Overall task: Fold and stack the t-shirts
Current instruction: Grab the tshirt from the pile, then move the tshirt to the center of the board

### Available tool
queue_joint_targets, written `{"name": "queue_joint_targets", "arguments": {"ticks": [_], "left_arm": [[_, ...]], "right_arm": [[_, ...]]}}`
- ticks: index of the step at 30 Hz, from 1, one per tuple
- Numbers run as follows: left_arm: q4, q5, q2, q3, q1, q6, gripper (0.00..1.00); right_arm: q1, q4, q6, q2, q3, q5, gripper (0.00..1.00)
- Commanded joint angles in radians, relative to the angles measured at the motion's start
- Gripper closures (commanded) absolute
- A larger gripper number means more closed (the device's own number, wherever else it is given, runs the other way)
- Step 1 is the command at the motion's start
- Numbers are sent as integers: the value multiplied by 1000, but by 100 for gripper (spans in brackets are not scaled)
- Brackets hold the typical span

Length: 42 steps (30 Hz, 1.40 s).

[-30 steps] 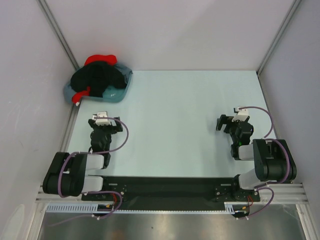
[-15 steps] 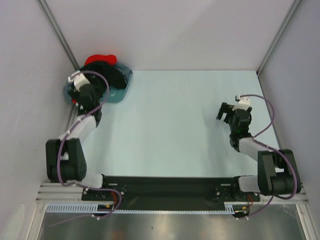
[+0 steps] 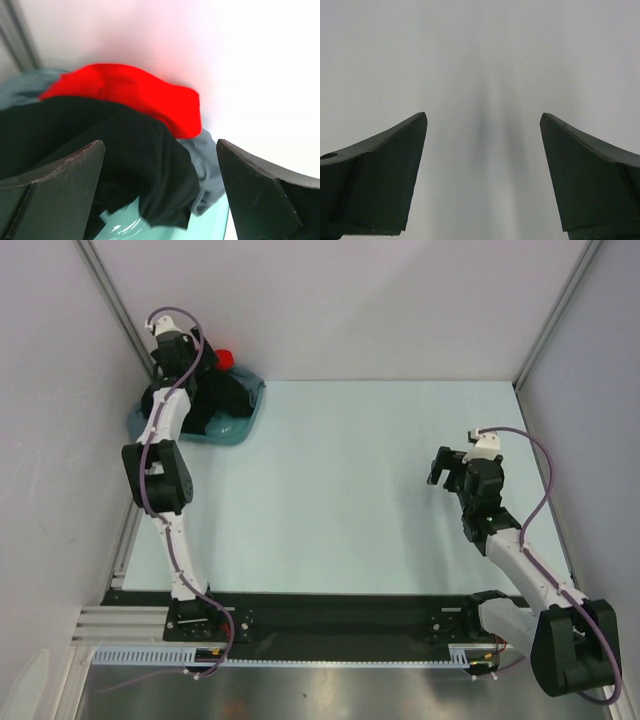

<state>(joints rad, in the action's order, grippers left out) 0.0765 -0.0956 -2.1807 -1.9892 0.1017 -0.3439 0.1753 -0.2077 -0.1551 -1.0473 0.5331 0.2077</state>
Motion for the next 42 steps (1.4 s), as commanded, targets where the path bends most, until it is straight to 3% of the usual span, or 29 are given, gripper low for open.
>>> {"name": "queue_joint_targets", "arguments": {"ticks": [1, 6, 8, 9, 10, 12, 18, 21, 29, 32, 36, 37, 39, 41, 42], "left_arm": [[107, 120, -117, -155, 24, -136, 1], [124, 54, -195, -166, 24, -250, 7], [112, 80, -249, -212, 24, -296, 17], [111, 86, -267, -241, 24, -308, 25], [112, 130, -290, -293, 24, -326, 46], [103, 148, -288, -324, 18, -340, 73], [20, 120, -9, -130, -28, -336, 100], [-20, 97, 159, -27, -74, -314, 100], [89, 27, 470, -89, -243, -172, 100], [123, 40, 579, -37, -341, -170, 100], [121, 27, 738, 188, -506, -202, 99], [117, 16, 771, 314, -535, -205, 97], [97, 2, 869, 451, -621, -217, 84], [77, 16, 929, 663, -680, -233, 58], [78, 37, 968, 723, -722, -250, 18]], "right_arm": [[6, 86, -12, 78, 10, 39, 0], [3, 128, -4, 105, 14, 58, 1], [3, 140, -4, 104, 18, 53, 2], [3, 146, -3, 104, 24, 52, 2], [3, 155, -1, 101, 28, 47, 3], [7, 188, -1, 95, 47, 22, 4], [36, 281, -43, 86, 106, -56, 8], [73, 335, -75, 75, 148, -89, 10], [200, 456, -150, 47, 283, -148, 11], [225, 482, -155, 41, 320, -174, 0], [233, 514, -161, 47, 349, -191, 0], [234, 521, -164, 49, 360, -191, 0], [234, 545, -167, 55, 364, -192, 0], [233, 576, -175, 61, 364, -189, 0], [233, 588, -179, 64, 363, -186, 0]]}}
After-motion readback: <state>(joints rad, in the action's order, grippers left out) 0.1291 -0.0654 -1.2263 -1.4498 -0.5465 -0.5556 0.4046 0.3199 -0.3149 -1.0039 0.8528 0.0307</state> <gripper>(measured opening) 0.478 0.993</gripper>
